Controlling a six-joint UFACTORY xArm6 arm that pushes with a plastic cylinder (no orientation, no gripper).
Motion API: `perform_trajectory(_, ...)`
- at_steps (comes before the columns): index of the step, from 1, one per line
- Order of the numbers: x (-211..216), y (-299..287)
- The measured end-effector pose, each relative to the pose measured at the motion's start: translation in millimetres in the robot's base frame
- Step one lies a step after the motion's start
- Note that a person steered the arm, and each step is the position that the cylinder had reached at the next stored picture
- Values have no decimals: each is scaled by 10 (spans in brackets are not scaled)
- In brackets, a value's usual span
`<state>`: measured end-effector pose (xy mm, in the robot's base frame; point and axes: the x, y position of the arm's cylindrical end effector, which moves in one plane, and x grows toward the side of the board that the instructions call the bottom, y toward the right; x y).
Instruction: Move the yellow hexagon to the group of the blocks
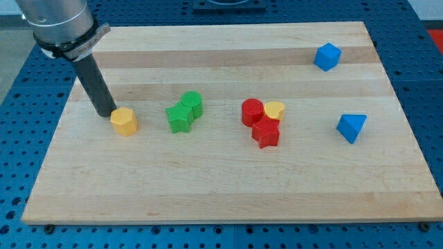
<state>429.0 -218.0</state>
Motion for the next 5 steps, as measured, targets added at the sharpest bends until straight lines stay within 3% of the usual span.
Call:
perform_trajectory(2, 402, 406)
perform_trajectory(3, 829, 696)
perform_trajectory(5, 955, 638)
